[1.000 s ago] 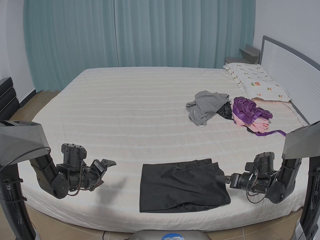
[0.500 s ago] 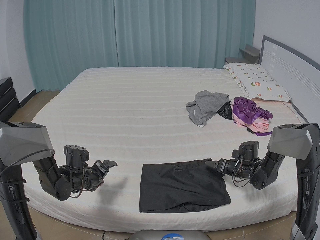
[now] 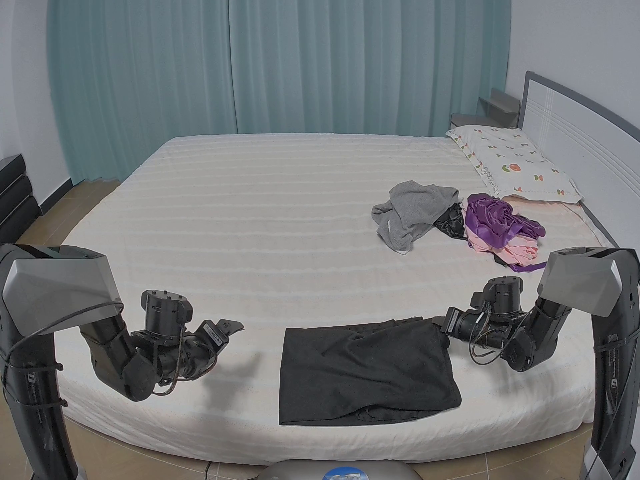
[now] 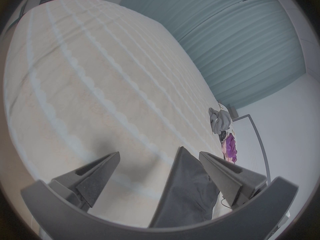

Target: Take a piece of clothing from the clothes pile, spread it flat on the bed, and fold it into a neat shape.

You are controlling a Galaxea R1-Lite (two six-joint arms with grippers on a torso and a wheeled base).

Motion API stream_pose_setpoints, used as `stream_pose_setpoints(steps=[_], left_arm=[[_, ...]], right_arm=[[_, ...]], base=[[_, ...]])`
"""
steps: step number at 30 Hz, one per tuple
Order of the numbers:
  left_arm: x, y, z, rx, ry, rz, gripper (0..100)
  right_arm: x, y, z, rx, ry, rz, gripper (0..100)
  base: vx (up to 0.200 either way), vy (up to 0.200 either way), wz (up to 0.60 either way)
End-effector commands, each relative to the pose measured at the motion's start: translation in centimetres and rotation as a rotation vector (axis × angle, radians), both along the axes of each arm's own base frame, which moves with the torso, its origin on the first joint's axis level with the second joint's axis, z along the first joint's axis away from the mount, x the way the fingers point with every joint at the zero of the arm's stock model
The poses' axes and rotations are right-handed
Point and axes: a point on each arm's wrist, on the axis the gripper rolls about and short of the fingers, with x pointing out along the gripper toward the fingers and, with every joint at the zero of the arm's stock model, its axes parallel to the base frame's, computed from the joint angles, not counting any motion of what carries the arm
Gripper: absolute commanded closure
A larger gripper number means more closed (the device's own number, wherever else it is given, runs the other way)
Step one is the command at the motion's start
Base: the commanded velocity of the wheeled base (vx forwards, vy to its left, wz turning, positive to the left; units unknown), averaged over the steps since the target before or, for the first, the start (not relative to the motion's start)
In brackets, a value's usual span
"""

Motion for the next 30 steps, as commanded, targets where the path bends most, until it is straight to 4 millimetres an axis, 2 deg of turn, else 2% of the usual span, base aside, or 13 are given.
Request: stream_pose_setpoints(steps=[1,9,15,17,22,30], left_arm=[[0.8,-1.8,-0.5,0.009,-0.015,-0.044,0],[5.6,-6.5,-1.0,0.11,-0.009,-0.1,0],[7.4,-9.4,-1.3,0.119,-0.027,-0.145,0],[7.8,-10.4,-2.0,0.132,-0.023,-0.167,0],[8.9,-11.2,-2.9,0.163,-0.05,-0.184,0],[9.6,-12.2,-3.8,0.196,-0.074,-0.166,0]], right_arm=[[0.3,-0.7,0.6,0.016,-0.014,-0.029,100],[0.7,-1.4,0.6,0.032,-0.013,-0.084,100],[0.6,-1.2,0.4,0.031,-0.008,-0.079,100],[0.6,-1.2,0.4,0.03,-0.007,-0.079,100],[0.6,-1.0,0.4,0.03,-0.007,-0.074,100],[0.5,-1.0,0.4,0.03,-0.008,-0.074,100]], base=[[0.0,0.0,0.0],[0.0,0.0,0.0],[0.0,0.0,0.0],[0.0,0.0,0.0],[0.0,0.0,0.0],[0.0,0.0,0.0]])
